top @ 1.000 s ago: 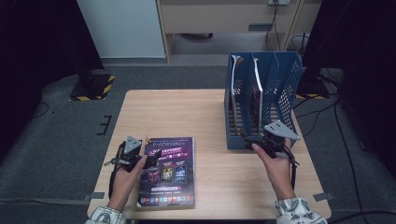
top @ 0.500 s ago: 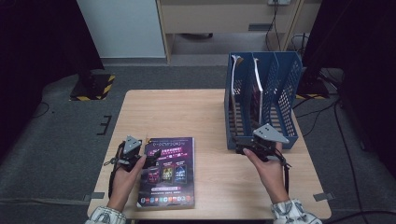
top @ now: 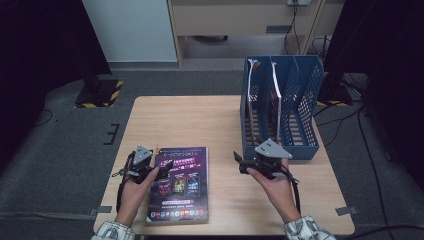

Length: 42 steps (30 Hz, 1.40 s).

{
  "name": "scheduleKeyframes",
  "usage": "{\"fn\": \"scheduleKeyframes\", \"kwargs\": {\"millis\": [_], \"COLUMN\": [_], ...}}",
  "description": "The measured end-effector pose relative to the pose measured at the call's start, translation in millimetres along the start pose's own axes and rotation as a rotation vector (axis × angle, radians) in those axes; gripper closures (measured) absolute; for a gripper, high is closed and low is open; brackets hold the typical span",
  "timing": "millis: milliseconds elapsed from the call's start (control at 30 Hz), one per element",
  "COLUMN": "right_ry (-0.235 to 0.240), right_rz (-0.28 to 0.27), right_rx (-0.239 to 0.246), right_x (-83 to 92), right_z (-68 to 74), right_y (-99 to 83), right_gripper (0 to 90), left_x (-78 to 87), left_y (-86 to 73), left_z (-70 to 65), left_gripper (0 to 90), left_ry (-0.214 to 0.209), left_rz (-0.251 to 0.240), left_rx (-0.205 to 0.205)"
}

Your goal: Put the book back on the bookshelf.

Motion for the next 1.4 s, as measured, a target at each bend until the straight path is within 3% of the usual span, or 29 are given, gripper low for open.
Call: {"fn": "scheduleKeyframes", "kwargs": {"millis": [400, 633, 867, 1033, 1200, 1400], "right_ry": [0.088, 0.151, 0.217, 0.268, 0.278, 0.304], "right_rz": [0.014, 0.059, 0.092, 0.120, 0.156, 0.200], "right_rx": [0.010, 0.102, 0.120, 0.105, 0.103, 0.076], "right_x": [-14.1, -28.7, -45.3, -57.5, -67.1, -68.1], "right_z": [33.2, 58.2, 80.0, 94.2, 102.6, 105.0], "right_y": [0.8, -7.0, -11.8, -14.8, -21.1, -28.2], "right_gripper": [6.5, 7.8, 11.0, 12.6, 10.9, 10.5], "left_x": [-2.3, -3.6, -4.2, -5.5, -7.9, -9.8], "left_y": [-1.8, -3.2, -4.9, -8.9, -13.1, -17.9], "left_z": [-0.2, 0.4, 5.7, 9.3, 12.3, 20.0], "left_gripper": [5.7, 7.8, 11.0, 19.6, 24.5, 20.8], "left_ry": [0.000, 0.012, 0.039, 0.051, 0.074, 0.105], "left_rz": [0.019, 0.036, 0.052, 0.090, 0.129, 0.157], "left_rx": [-0.009, -0.017, -0.014, -0.012, -0.010, 0.017]}}
Point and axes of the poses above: each handheld gripper's, and its own axes: x roughly backward along the jaws, y roughly out of its top, z roughly to its left, the point moved 5 cm from there along -x, roughly forward along the jaws, and after that the axes turned 13 degrees about x, right-handed, at the moved point
